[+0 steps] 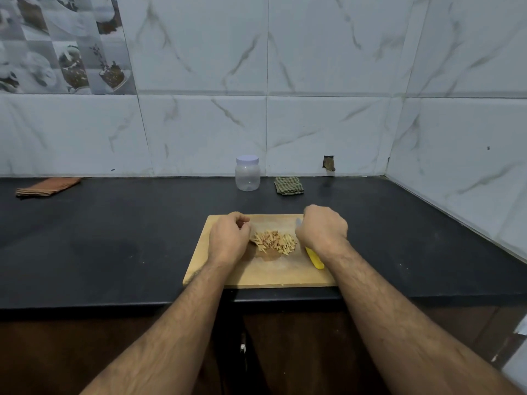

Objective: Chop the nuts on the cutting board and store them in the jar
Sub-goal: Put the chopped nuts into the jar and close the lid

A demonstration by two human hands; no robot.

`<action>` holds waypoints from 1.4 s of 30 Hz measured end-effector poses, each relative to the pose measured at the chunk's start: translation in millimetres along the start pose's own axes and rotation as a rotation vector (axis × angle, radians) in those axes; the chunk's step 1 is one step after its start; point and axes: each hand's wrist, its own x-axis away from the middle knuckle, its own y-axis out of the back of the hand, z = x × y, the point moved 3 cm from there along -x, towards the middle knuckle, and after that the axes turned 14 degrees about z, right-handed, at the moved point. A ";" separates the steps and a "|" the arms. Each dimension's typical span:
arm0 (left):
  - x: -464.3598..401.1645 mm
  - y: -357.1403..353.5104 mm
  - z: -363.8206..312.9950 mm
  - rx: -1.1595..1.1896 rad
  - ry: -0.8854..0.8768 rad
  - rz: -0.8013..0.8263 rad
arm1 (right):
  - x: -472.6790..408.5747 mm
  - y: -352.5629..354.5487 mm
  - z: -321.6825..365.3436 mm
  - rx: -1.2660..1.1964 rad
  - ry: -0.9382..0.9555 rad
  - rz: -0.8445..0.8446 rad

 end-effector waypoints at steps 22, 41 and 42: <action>-214.2 4.2 11.1 0.450 0.102 0.084 | -241.9 -27.9 89.7 -0.855 0.280 0.233; -252.6 -8.5 23.3 0.552 0.050 0.136 | -284.3 -45.7 107.6 -0.937 0.341 0.193; -246.4 -5.3 17.9 0.552 0.037 0.131 | -272.6 -37.9 106.3 -0.944 0.341 0.174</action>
